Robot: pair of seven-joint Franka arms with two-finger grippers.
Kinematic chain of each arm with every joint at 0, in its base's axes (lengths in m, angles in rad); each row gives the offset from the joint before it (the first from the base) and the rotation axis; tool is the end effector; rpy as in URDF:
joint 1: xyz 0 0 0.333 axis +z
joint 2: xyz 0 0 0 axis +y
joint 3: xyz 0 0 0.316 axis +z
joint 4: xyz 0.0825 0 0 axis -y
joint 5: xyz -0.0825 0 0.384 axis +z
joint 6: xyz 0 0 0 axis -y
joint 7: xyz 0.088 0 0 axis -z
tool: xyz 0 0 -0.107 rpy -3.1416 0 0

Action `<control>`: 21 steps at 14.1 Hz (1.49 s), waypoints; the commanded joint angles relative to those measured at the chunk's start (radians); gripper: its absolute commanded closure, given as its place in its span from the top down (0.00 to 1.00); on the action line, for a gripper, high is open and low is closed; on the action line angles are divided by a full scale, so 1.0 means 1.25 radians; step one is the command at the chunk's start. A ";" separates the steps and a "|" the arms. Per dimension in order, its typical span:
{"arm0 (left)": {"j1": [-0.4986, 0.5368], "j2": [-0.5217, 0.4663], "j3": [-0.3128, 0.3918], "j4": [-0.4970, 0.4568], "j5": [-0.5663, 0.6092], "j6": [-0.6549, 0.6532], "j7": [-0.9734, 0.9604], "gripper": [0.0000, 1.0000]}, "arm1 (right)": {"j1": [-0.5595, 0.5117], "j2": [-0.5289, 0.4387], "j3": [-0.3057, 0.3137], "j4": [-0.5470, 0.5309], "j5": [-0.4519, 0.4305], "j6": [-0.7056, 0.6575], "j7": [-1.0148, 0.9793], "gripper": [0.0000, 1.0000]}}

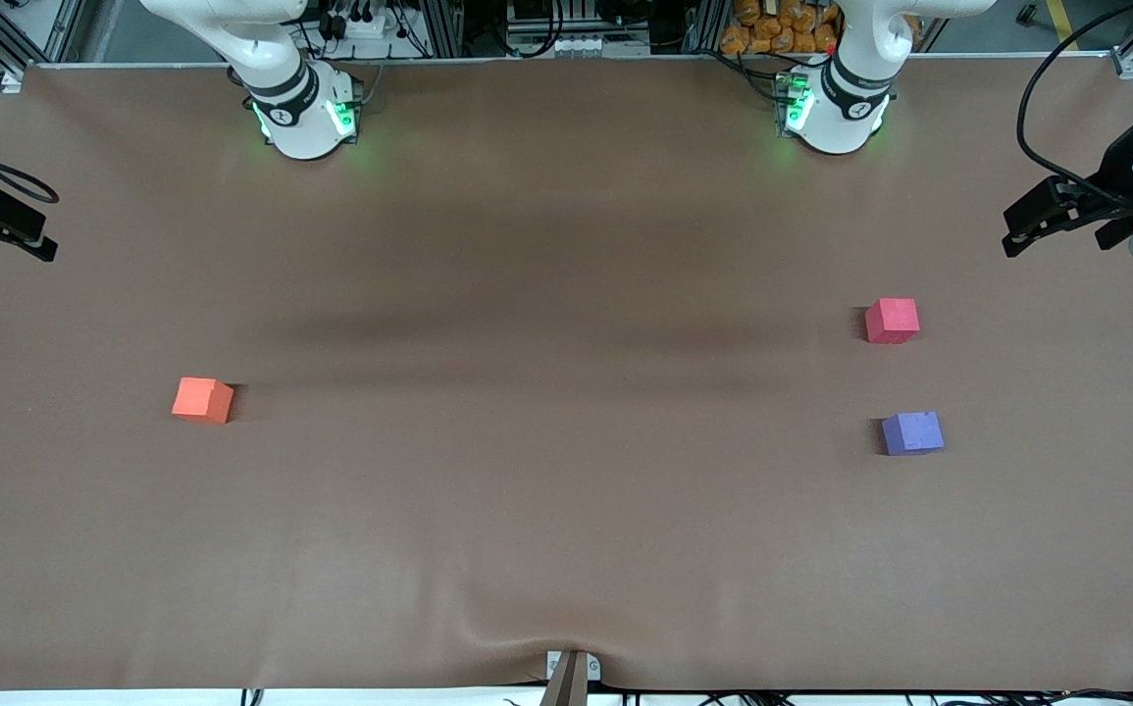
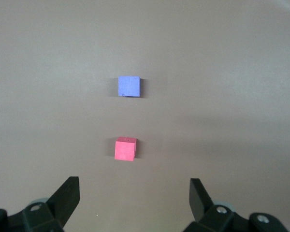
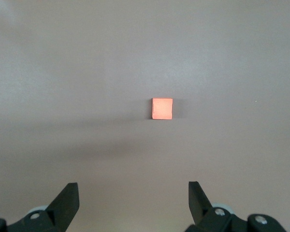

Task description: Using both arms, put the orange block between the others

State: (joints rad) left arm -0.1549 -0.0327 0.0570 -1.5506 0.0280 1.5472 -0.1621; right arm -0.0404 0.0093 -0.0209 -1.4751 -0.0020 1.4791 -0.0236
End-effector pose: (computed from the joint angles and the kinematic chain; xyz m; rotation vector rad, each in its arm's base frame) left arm 0.5401 -0.0494 0.6498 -3.1174 -0.1018 -0.0505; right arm 0.5473 -0.0338 0.6561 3.1391 -0.0595 -0.0085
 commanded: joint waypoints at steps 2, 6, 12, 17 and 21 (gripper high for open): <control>0.001 0.007 -0.004 0.021 0.019 -0.018 -0.005 1.00 | -0.001 0.002 0.003 0.008 -0.002 -0.003 0.007 1.00; 0.000 0.007 -0.004 0.026 0.019 -0.018 -0.007 1.00 | 0.000 0.002 0.003 0.008 -0.002 -0.006 0.026 1.00; -0.001 0.009 -0.004 0.022 0.011 -0.019 -0.005 1.00 | 0.002 0.037 0.003 0.009 -0.003 -0.043 0.030 1.00; -0.002 0.009 -0.005 0.017 0.011 -0.019 -0.011 1.00 | -0.004 0.125 0.003 0.011 -0.003 -0.024 0.024 1.00; -0.002 0.009 -0.005 0.017 0.011 -0.020 -0.011 1.00 | -0.017 0.180 0.002 -0.075 -0.009 0.127 0.016 1.00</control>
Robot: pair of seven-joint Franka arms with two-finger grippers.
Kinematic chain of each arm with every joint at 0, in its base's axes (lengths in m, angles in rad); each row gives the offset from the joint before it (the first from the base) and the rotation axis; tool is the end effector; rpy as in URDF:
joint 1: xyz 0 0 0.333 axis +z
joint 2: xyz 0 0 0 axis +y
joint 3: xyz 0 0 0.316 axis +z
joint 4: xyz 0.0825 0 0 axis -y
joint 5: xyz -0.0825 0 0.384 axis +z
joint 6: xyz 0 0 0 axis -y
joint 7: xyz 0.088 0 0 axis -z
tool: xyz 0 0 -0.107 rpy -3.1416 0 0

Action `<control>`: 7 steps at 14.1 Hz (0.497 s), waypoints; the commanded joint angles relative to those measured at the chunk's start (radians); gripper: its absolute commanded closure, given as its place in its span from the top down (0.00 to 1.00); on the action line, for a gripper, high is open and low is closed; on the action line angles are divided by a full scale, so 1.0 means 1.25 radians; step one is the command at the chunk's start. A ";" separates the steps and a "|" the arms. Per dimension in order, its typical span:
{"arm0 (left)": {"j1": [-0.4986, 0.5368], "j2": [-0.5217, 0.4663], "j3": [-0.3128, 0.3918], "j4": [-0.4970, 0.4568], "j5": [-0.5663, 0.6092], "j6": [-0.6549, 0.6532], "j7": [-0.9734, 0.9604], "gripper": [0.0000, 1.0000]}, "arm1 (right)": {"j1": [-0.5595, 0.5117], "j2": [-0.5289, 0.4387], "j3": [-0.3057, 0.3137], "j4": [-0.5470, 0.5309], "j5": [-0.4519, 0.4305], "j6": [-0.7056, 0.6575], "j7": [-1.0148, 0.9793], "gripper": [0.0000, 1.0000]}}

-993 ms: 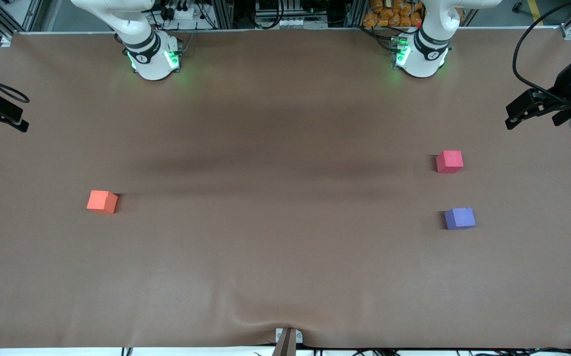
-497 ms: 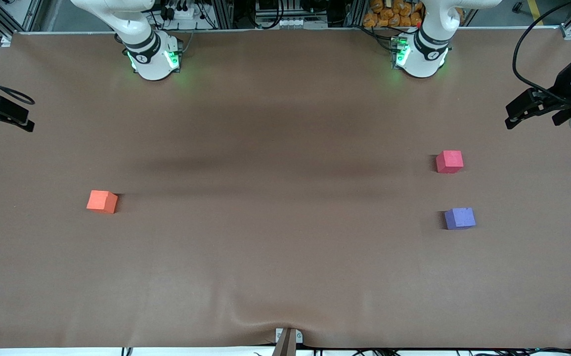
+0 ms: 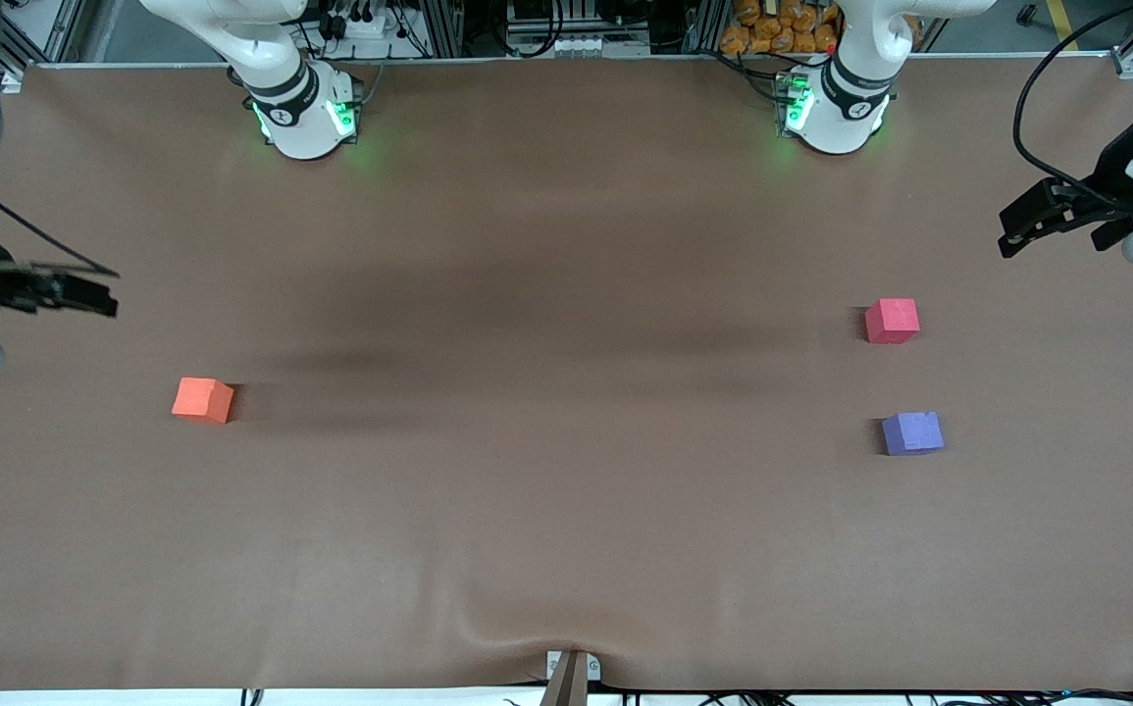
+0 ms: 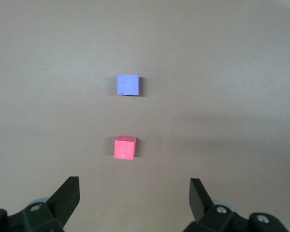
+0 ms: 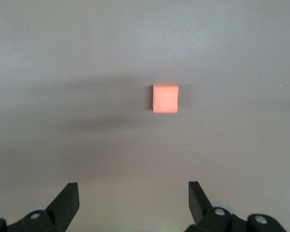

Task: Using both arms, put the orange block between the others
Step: 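Reach the right gripper down to the orange cube and grasp it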

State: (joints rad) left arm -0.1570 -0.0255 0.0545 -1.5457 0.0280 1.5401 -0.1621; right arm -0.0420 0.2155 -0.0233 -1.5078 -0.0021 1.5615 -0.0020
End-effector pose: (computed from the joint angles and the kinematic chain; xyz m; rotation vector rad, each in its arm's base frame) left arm 0.5414 -0.0522 0.6476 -3.1162 -0.0947 -0.0362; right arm 0.6086 -0.0387 0.5275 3.1281 -0.0986 -0.2539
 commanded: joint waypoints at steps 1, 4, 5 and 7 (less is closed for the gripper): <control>-0.001 0.004 -0.003 0.011 0.011 -0.015 -0.010 1.00 | -0.028 0.024 0.004 -0.086 -0.009 0.104 -0.015 1.00; -0.006 0.013 -0.004 0.013 0.012 -0.014 -0.015 1.00 | -0.060 0.065 0.004 -0.174 -0.009 0.240 -0.069 1.00; -0.008 0.014 -0.006 0.013 0.012 -0.015 -0.018 1.00 | -0.073 0.090 0.004 -0.195 -0.009 0.284 -0.093 1.00; -0.008 0.013 -0.007 0.013 0.012 -0.015 -0.015 1.00 | -0.083 0.135 0.004 -0.222 -0.009 0.346 -0.119 1.00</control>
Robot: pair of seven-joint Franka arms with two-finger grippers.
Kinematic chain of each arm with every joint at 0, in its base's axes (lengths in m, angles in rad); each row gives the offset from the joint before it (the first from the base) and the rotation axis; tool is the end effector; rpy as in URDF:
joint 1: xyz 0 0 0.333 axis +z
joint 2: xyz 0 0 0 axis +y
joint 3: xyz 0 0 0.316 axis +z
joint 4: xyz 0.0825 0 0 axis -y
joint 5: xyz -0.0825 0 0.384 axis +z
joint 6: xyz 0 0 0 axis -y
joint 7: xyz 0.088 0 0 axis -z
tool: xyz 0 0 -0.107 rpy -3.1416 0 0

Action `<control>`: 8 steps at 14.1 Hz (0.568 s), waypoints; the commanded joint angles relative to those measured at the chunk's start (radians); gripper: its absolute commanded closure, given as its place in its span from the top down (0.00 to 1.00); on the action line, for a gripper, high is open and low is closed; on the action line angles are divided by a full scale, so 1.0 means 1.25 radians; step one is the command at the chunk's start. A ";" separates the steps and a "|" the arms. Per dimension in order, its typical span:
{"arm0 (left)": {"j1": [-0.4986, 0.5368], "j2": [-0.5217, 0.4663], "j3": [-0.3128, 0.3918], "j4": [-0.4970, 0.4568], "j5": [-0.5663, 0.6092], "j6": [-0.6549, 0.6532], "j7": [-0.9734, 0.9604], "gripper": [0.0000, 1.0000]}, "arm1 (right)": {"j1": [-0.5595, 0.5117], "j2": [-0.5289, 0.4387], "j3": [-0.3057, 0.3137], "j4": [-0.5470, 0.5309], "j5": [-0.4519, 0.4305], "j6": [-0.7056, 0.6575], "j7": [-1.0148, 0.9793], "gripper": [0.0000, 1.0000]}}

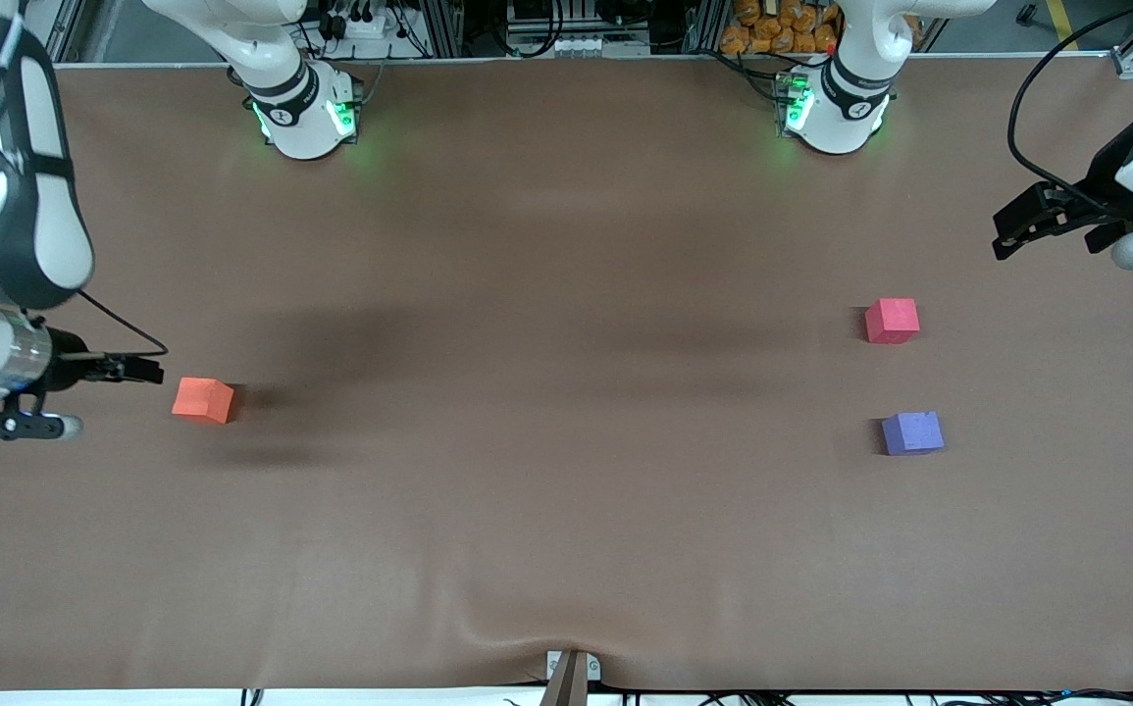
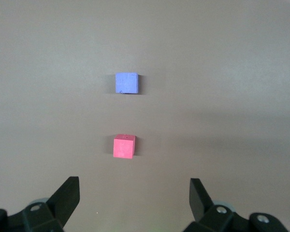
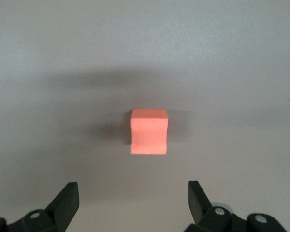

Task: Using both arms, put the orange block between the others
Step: 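Reach the right gripper down to the orange cube and grasp it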

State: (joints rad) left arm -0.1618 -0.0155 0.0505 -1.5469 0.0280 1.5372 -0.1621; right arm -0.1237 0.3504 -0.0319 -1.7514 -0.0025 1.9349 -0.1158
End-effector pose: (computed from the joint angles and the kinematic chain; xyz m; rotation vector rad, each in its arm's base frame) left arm 0.5437 -0.0574 0.6413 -3.1144 -0.0807 -0.0147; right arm 0.6205 -0.0960 0.3581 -3.1208 0.0588 0.2612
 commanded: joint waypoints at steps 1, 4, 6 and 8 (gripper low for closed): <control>-0.004 0.005 -0.004 0.014 0.012 -0.012 -0.016 1.00 | -0.022 0.053 0.011 -0.029 -0.009 0.062 -0.041 1.00; -0.004 0.006 -0.005 0.014 0.012 -0.012 -0.015 1.00 | -0.018 0.105 0.011 -0.035 -0.009 0.090 -0.055 1.00; -0.004 0.006 -0.005 0.014 0.012 -0.012 -0.016 1.00 | -0.018 0.128 0.011 -0.041 -0.009 0.132 -0.063 1.00; -0.003 0.006 -0.005 0.014 0.012 -0.012 -0.014 1.00 | -0.022 0.139 0.010 -0.041 -0.009 0.137 -0.080 1.00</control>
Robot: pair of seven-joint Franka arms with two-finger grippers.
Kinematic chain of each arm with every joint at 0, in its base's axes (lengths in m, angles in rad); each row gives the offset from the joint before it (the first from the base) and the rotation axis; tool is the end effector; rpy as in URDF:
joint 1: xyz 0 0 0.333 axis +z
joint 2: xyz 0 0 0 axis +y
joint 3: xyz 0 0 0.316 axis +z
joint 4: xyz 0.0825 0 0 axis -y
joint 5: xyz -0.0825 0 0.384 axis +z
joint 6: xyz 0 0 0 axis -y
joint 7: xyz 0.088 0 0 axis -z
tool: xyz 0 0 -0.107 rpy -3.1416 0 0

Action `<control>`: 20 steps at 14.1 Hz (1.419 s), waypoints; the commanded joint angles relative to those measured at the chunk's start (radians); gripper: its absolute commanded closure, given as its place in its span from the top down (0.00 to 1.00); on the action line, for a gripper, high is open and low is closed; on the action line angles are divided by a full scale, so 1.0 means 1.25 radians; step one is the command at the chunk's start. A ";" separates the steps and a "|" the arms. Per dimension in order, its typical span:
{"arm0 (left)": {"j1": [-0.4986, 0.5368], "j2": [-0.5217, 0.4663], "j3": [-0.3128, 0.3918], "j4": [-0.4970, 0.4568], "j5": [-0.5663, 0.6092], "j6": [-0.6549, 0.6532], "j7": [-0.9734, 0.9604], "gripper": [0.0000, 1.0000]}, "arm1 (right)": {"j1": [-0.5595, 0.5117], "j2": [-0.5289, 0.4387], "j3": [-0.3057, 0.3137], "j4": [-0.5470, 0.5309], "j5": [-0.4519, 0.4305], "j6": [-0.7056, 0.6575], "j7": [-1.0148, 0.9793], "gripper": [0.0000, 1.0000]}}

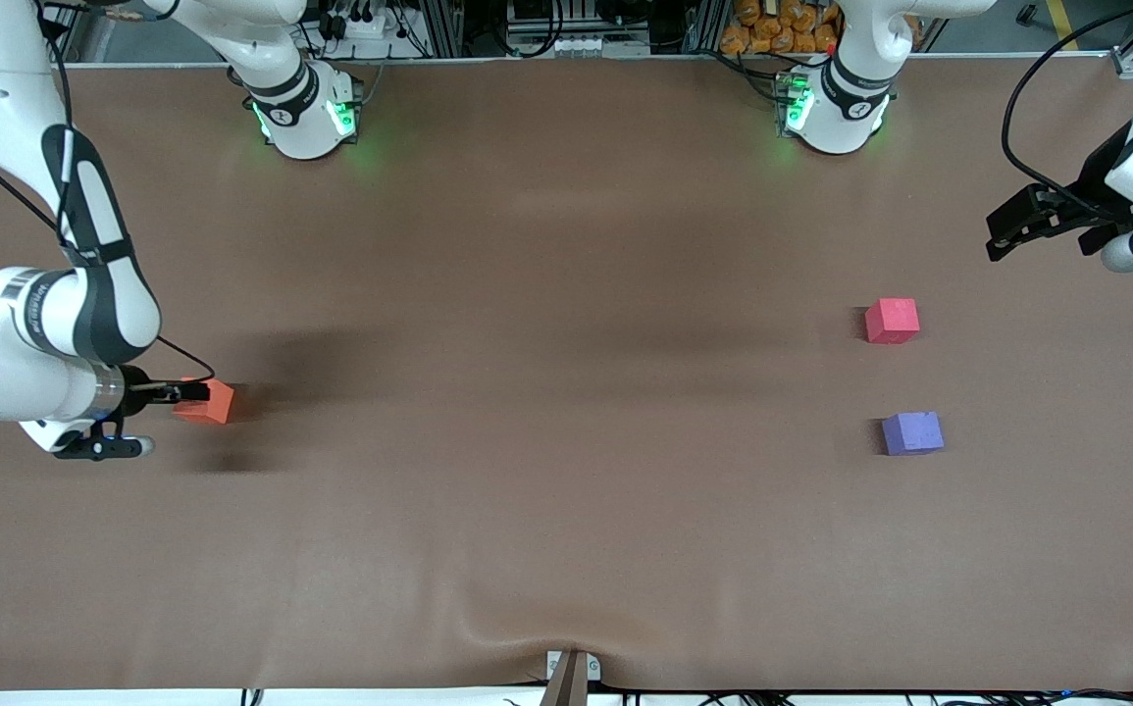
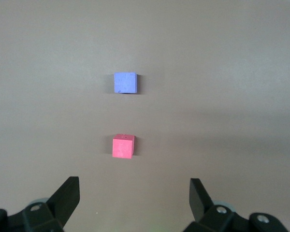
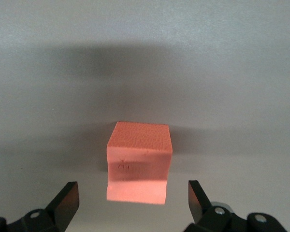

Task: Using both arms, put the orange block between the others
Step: 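Reach the right gripper down to the orange cube and grasp it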

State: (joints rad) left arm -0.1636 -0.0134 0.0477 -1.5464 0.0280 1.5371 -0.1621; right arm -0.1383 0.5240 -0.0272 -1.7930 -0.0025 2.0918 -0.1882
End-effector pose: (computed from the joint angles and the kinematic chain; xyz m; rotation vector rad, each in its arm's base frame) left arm 0.5440 -0.0600 0.6404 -3.1142 -0.0735 -0.0122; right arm 0.6210 -0.1028 0.2414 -3.0979 -0.0407 0.3490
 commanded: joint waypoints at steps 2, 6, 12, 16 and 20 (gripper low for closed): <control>-0.002 0.003 -0.003 0.014 0.012 -0.012 -0.014 1.00 | -0.013 0.013 0.006 -0.012 -0.009 0.024 -0.022 1.00; -0.002 0.005 -0.003 0.014 0.012 -0.012 -0.015 1.00 | -0.012 0.040 0.007 -0.028 -0.009 0.075 -0.021 1.00; 0.001 0.005 -0.003 0.014 0.012 -0.017 -0.009 1.00 | -0.015 0.061 0.007 -0.026 -0.009 0.103 -0.021 1.00; 0.001 0.005 -0.003 0.014 0.012 -0.017 -0.007 1.00 | -0.016 0.062 0.007 -0.026 -0.009 0.105 -0.021 0.75; 0.003 0.005 -0.003 0.014 0.012 -0.017 -0.005 1.00 | -0.015 0.061 0.007 -0.026 -0.008 0.080 -0.021 0.00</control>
State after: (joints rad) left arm -0.1616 -0.0133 0.0477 -1.5464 0.0280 1.5325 -0.1621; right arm -0.1396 0.6030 -0.0305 -1.8179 -0.0024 2.2052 -0.2020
